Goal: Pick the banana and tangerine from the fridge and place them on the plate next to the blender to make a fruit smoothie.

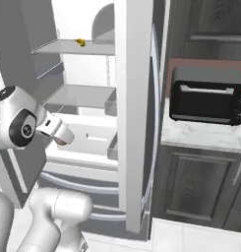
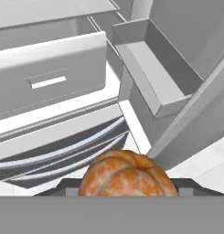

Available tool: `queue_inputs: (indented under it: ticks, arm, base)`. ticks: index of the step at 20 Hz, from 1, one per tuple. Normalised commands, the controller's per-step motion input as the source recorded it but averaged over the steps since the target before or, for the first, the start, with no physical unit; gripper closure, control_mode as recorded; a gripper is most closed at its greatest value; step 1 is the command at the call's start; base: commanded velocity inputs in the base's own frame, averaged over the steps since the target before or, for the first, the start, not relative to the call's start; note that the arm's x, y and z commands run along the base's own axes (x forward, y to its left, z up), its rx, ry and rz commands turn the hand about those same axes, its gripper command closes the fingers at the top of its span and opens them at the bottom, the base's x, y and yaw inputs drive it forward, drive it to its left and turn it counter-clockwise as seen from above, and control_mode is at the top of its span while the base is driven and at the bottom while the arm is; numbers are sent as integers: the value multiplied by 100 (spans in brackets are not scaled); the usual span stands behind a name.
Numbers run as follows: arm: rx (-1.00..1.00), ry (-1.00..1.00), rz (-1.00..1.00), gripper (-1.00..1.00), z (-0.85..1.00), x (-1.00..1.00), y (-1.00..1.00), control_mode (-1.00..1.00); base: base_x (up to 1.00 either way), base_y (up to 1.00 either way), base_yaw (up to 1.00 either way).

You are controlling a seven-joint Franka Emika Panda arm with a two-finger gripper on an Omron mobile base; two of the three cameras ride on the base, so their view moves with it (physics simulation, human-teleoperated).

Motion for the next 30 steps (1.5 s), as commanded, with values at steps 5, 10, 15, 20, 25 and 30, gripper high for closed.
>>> queue_inputs:
  ticks: [5,10,15,20,25,30]
  arm:
    - [0,0,0,100,0,0,0,100]
    - [0,0,0,100,0,0,0,100]
    - [0,0,0,100,0,0,0,100]
    - [0,0,0,100,0,0,0,100]
    - [0,0,0,100,0,0,0,100]
    - [0,0,0,100,0,0,0,100]
  base:
    - [-100,4,-3]
    - [-97,35,-29]
    - [-81,22,-55]
    - [-55,25,-79]
    - [-15,21,-87]
    - [1,11,-88]
